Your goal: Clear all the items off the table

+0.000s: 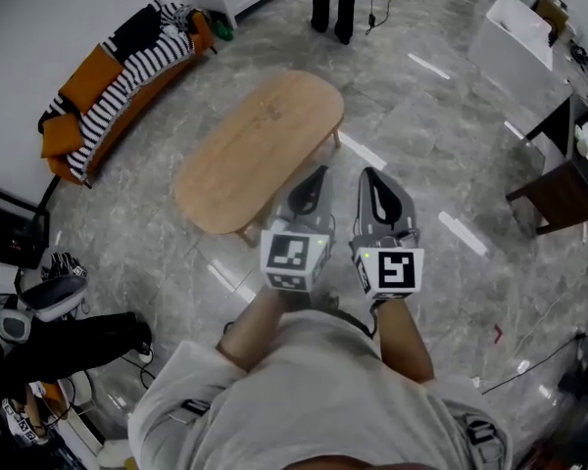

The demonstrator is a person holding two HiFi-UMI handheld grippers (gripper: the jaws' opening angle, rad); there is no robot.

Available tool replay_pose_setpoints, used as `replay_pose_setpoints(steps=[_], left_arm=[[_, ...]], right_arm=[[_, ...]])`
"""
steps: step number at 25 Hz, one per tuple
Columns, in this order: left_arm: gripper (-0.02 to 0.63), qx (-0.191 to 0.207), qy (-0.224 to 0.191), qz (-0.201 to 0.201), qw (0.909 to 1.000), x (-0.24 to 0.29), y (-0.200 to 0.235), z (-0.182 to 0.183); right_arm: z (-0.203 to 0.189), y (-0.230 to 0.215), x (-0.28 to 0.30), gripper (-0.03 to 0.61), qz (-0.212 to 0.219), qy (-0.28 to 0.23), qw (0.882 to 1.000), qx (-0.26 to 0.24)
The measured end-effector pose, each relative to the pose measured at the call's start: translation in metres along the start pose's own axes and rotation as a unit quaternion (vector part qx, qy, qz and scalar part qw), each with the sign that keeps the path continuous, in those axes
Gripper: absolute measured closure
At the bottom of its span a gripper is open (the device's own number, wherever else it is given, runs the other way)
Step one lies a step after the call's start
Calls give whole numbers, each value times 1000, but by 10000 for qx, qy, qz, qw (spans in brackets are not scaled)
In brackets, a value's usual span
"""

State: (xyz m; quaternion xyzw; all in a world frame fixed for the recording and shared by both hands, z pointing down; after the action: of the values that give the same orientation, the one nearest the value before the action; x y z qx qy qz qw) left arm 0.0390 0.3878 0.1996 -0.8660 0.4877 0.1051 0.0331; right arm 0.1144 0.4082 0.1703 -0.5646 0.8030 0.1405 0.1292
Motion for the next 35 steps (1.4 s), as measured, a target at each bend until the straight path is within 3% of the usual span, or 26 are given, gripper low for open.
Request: replay_pose_setpoints(steps=[17, 28, 35], left_arm=[[594, -100, -26, 320, 9994, 70, 84, -26], [593, -370, 169, 931, 9948, 121, 227, -59], [593, -590, 155, 1026, 9929, 154, 292, -70]], right_arm=[[-55, -5, 96, 572, 302, 124, 9995, 24], [-122, 24, 226, 572, 613, 410, 9970, 228], [-156, 36, 291, 572, 614, 635, 9959, 192]])
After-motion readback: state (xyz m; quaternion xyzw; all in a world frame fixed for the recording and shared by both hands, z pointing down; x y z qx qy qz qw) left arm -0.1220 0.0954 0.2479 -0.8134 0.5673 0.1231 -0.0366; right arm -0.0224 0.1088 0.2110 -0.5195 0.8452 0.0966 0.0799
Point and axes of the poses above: the fingertips, and each gripper's own axes: x forward along the fingers, y to its left, z out of its top, the point moved 1 cm from there along -x, backward along the fingers, and after that the axes turned 15 degrees about -y, right-handed, at the moved point
